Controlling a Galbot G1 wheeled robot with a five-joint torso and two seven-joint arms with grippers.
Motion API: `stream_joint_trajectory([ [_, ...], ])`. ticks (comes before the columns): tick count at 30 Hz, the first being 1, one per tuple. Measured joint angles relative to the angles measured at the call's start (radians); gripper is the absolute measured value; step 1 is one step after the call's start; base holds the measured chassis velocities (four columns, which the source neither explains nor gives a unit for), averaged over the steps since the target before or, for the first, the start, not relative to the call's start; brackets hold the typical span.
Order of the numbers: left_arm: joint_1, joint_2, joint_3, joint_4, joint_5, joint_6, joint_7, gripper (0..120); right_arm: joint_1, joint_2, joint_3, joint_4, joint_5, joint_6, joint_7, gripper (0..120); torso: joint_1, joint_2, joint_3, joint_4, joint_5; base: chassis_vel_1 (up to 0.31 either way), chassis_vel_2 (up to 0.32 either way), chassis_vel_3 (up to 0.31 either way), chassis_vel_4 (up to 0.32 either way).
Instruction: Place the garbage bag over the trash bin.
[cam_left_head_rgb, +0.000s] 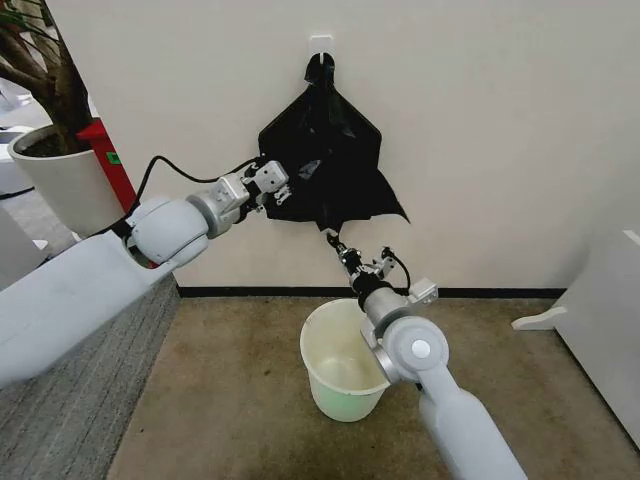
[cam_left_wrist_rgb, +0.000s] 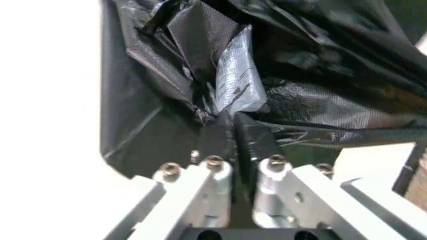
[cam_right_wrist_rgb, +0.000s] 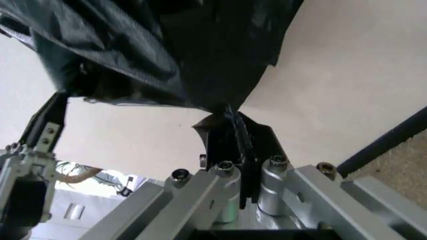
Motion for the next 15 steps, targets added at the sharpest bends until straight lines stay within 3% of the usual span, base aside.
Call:
stream_joint_trajectory([
  [4,0.032,-0.001,-0.047,-0.021,-0.094,0.012,-0.092,0,-0.002,-0.002,0.007,0.007,-0.005,0.0,-0.003,0,0.0,0.0,0.0,-0.0001,0.0001,0.0,0.0,0.0,0.0],
  [11,0.068,-0.004,-0.117,-0.027,-0.152,0.017,-0.145,0,-0.009,-0.018,0.009,0.027,-0.03,-0.014,-0.014,0,0.0,0.0,0.0,-0.0001,0.0001,0.0,0.0,0.0,0.0],
  [15,0.085,-0.008,-0.146,-0.034,-0.186,0.017,-0.181,0,-0.024,-0.029,0.004,0.041,-0.095,-0.044,-0.033,8,0.0,0.0,0.0,0.0,0.0,0.0,0.0,0.0,0.0],
])
